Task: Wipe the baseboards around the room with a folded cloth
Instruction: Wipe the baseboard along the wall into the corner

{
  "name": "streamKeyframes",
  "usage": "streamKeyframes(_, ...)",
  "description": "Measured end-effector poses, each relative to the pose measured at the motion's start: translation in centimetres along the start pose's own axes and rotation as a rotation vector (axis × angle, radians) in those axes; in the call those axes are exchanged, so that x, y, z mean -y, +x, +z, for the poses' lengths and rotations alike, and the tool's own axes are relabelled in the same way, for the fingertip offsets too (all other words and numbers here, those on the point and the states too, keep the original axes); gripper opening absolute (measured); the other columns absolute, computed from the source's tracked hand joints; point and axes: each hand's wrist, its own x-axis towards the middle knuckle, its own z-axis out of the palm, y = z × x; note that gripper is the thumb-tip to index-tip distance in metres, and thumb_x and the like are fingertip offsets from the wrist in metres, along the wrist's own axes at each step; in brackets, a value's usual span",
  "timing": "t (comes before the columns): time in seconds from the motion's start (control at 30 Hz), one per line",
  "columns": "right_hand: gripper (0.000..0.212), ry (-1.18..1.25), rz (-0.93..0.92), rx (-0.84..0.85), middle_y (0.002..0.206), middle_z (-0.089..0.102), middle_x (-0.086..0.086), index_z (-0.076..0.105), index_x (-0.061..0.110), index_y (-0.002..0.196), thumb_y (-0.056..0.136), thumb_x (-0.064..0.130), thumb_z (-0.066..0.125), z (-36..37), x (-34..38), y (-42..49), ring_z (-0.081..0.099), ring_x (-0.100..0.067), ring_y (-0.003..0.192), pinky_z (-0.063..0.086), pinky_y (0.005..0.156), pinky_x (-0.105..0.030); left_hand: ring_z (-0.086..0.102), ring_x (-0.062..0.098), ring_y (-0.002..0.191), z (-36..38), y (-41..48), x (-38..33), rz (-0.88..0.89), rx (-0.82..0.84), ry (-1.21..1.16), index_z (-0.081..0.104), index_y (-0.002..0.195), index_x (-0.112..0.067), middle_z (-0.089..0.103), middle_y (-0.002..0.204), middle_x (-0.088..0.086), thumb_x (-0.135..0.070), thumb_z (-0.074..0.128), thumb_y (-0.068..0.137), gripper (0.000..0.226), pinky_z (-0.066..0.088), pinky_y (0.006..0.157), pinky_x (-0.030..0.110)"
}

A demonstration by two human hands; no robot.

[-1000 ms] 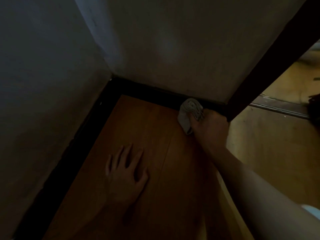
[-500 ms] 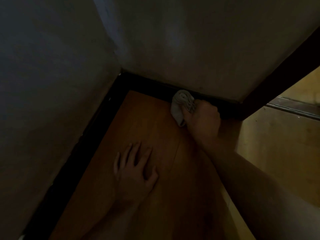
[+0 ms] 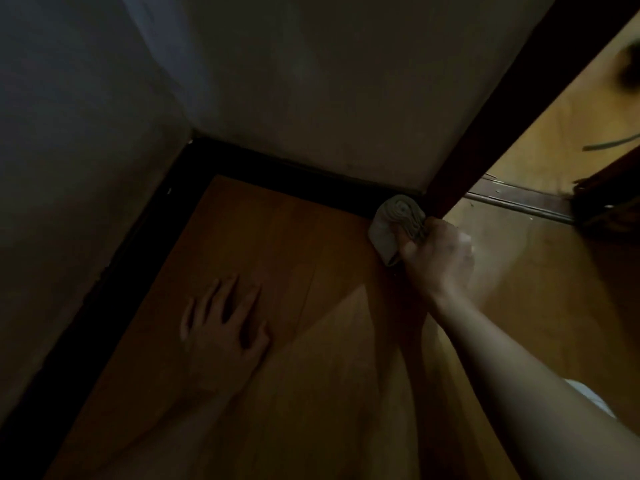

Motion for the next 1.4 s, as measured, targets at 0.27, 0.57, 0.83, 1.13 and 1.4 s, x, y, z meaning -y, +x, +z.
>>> streamKeyframes(0.27, 0.038, -0.002, -0.054, 0.011, 0.085, 0.067, -0.016, 0.070, 0.012, 0.091, 0.089, 0.050, 0.066, -0.6, -0.4, 0.6, 0.065, -0.036, 0.077, 0.036, 0.057, -0.029, 0.043, 0.034, 0.139, -0.1, 0.0, -0.4, -0.008, -0.003, 0.009, 0.061, 0.139, -0.027, 0.050, 0.151, 0.009, -0.051, 0.046, 0.087, 0.059, 0.025, 0.113, 0.056)
streamKeyframes(0.57, 0.036, -0.002, -0.072, -0.021, 0.080, 0.068, -0.015, 0.070, 0.012, 0.085, 0.087, 0.048, 0.068, -0.6, -1.2, 0.7, 0.065, -0.036, 0.073, 0.037, 0.056, -0.029, 0.044, 0.035, 0.139, -0.2, 0.1, -0.5, -0.018, 0.022, 0.027, 0.062, 0.138, -0.026, 0.050, 0.150, 0.010, -0.052, 0.046, 0.085, 0.061, 0.028, 0.112, 0.058)
streamKeyframes(0.83, 0.042, 0.025, -0.178, 0.084, 0.085, 0.067, -0.012, 0.065, 0.013, 0.083, 0.093, 0.053, 0.056, 2.7, 4.7, 1.3, 0.065, -0.034, 0.077, 0.045, 0.057, -0.034, 0.041, 0.033, 0.141, -0.2, 0.1, -0.3, -0.041, 0.050, 0.011, 0.059, 0.141, -0.030, 0.048, 0.153, 0.007, -0.053, 0.045, 0.086, 0.062, 0.026, 0.114, 0.056)
streamKeyframes(1.13, 0.045, 0.119, -0.174, 0.070, 0.085, 0.068, -0.010, 0.067, 0.011, 0.082, 0.091, 0.055, 0.057, 6.3, 10.2, 0.8, 0.066, -0.032, 0.081, 0.054, 0.065, -0.040, 0.043, 0.030, 0.141, -0.2, 0.1, 0.0, -0.060, 0.058, 0.012, 0.059, 0.141, -0.035, 0.048, 0.153, 0.003, -0.052, 0.049, 0.083, 0.061, 0.029, 0.114, 0.056)
streamKeyframes(1.4, 0.045, 0.126, -0.148, 0.074, 0.082, 0.067, -0.013, 0.065, 0.011, 0.079, 0.090, 0.053, 0.056, 6.9, 12.3, 0.5, 0.065, -0.037, 0.079, 0.054, 0.065, -0.042, 0.039, 0.026, 0.143, -0.4, 0.1, 0.1, -0.064, 0.076, 0.003, 0.058, 0.140, -0.037, 0.048, 0.153, 0.001, -0.053, 0.050, 0.082, 0.061, 0.024, 0.116, 0.052)
